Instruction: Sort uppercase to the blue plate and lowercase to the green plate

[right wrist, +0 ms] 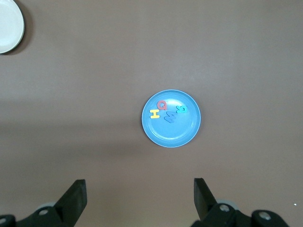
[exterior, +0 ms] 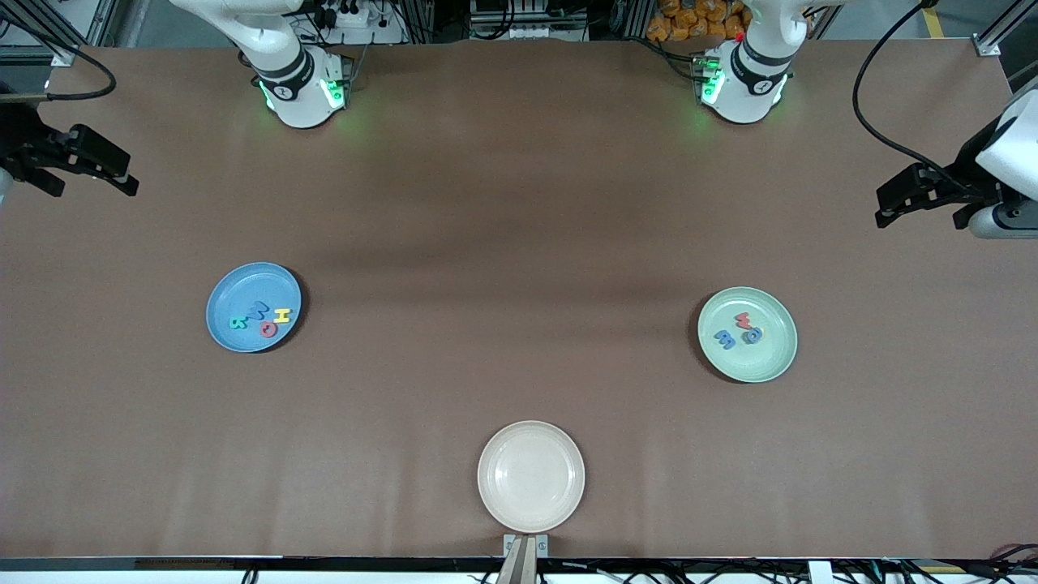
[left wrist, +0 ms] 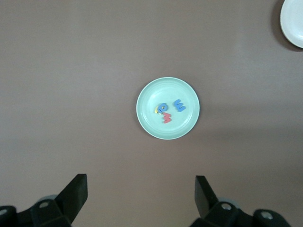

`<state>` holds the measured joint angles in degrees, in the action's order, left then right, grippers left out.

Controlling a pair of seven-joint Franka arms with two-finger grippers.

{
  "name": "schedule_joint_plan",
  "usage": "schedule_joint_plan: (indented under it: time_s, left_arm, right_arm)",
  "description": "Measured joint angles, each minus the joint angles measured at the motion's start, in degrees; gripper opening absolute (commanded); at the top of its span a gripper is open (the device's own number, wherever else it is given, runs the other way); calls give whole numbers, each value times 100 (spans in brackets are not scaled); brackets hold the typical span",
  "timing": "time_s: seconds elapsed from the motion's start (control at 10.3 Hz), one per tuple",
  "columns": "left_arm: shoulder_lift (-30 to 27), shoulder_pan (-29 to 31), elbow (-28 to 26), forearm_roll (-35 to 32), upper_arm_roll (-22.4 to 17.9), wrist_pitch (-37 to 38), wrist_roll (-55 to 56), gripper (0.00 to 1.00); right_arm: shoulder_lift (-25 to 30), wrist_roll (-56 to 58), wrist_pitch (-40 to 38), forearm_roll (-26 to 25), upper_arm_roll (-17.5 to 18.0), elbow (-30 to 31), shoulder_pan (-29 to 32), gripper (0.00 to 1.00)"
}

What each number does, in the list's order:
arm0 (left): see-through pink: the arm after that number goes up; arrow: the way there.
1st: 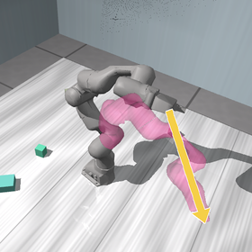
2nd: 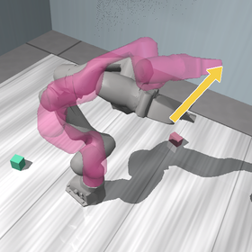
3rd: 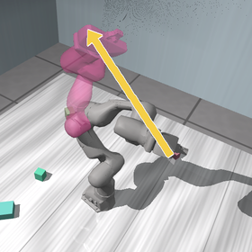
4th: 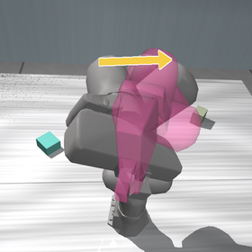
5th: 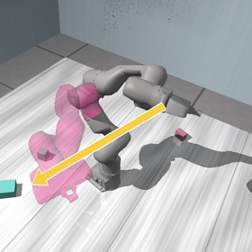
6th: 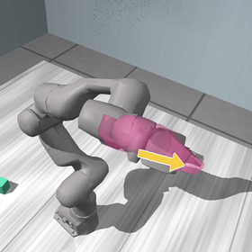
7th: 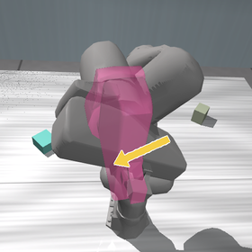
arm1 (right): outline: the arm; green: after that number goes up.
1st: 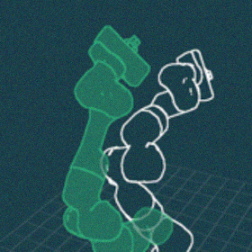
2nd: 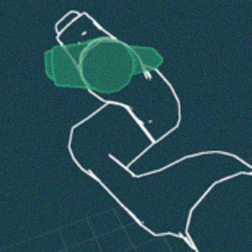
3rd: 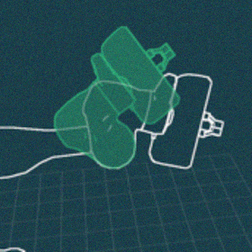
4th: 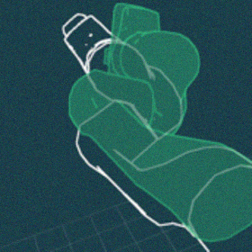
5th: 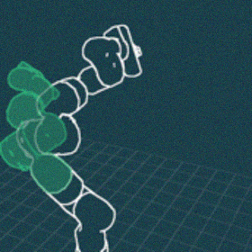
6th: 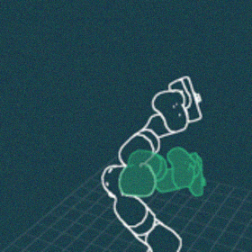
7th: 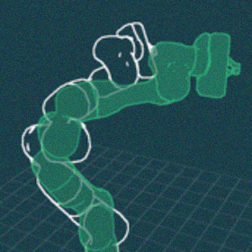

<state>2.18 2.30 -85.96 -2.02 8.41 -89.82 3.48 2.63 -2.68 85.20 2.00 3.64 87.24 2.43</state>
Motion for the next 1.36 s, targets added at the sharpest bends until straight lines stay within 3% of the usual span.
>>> schedule_joint_plan:
  time_s: [1.36]
  left_arm:
    - [32,-1,30,-1,-8,-59,-1,100]
  right_arm:
    - [-22,0,105,0,-55,0,-3,100]
